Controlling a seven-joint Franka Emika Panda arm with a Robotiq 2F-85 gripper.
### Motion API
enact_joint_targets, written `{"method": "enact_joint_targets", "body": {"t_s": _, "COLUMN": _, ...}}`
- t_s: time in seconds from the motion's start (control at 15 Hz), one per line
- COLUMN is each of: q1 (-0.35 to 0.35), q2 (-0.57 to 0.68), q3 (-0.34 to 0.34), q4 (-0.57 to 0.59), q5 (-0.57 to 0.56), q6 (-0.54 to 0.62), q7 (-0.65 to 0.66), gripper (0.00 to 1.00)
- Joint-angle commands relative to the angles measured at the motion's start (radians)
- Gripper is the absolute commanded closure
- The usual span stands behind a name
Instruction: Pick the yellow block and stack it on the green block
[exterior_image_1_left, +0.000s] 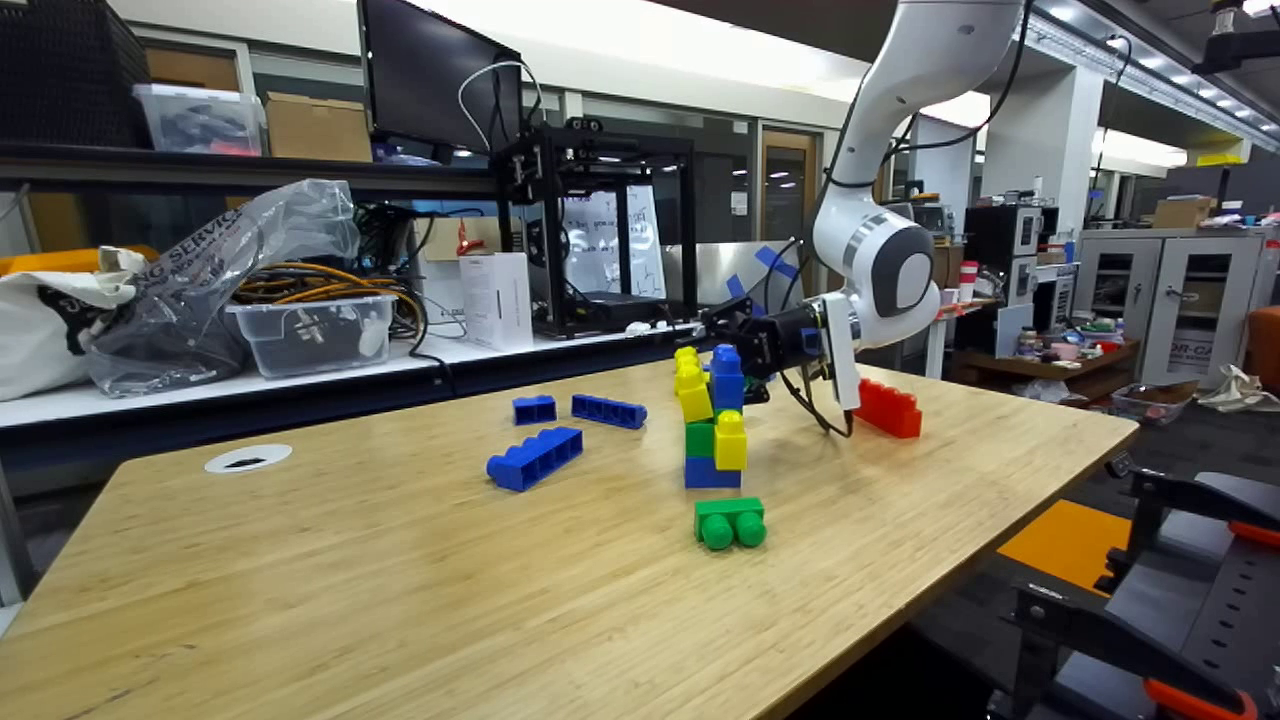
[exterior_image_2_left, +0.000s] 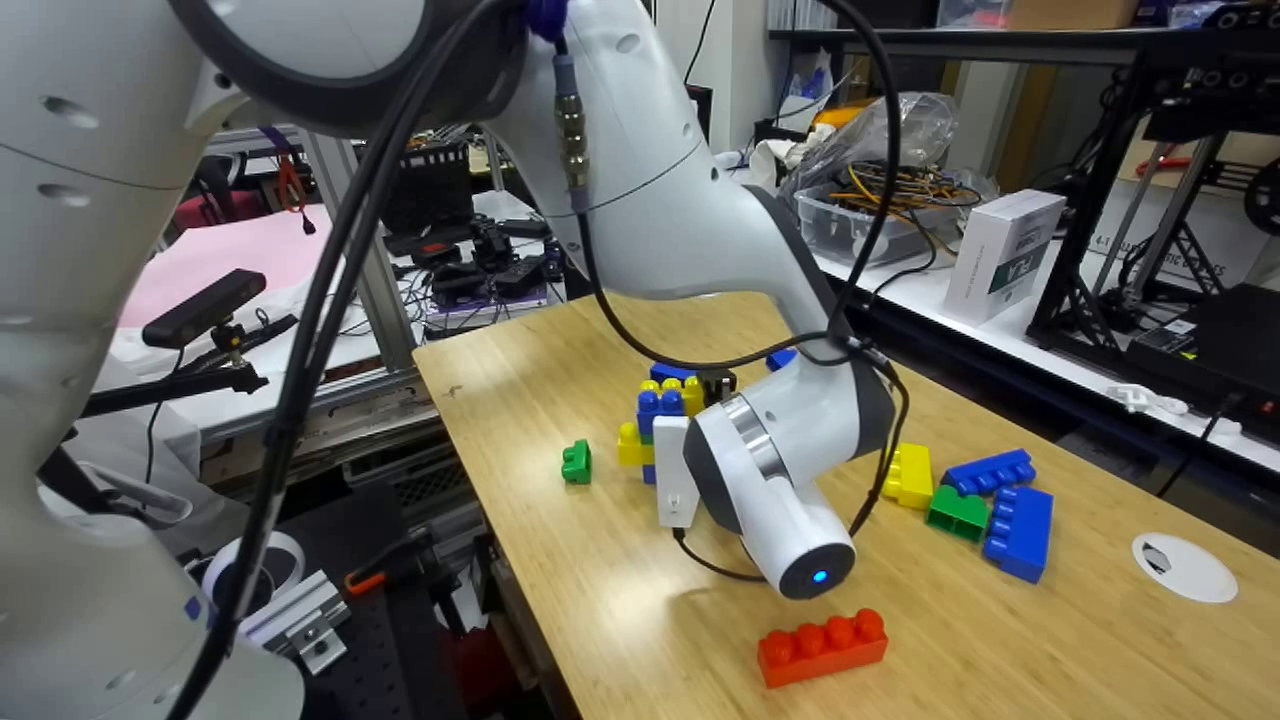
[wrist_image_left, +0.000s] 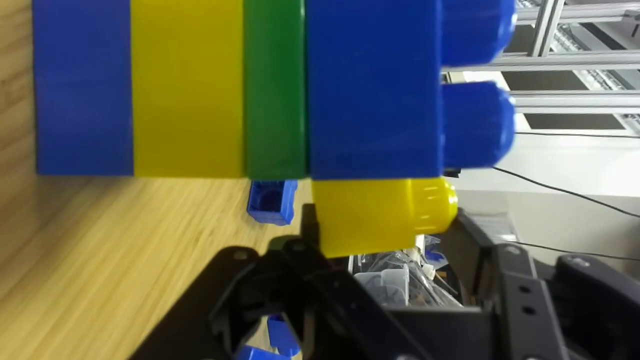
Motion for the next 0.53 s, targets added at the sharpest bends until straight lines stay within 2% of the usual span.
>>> {"method": "enact_joint_targets", "body": {"t_s": 0.0, "q1": 0.014, "q2": 0.018, "q3": -0.011, "q4": 0.004, "q5": 0.032, "q6": 0.023, "q7": 0.037, "gripper": 0.62}}
{"method": "enact_joint_targets", "body": {"t_s": 0.47, "q1": 0.016, "q2": 0.023, "q3": -0.012, "q4": 0.003, "q5": 0.042, "q6": 0.022, "q7": 0.064, "gripper": 0.62}}
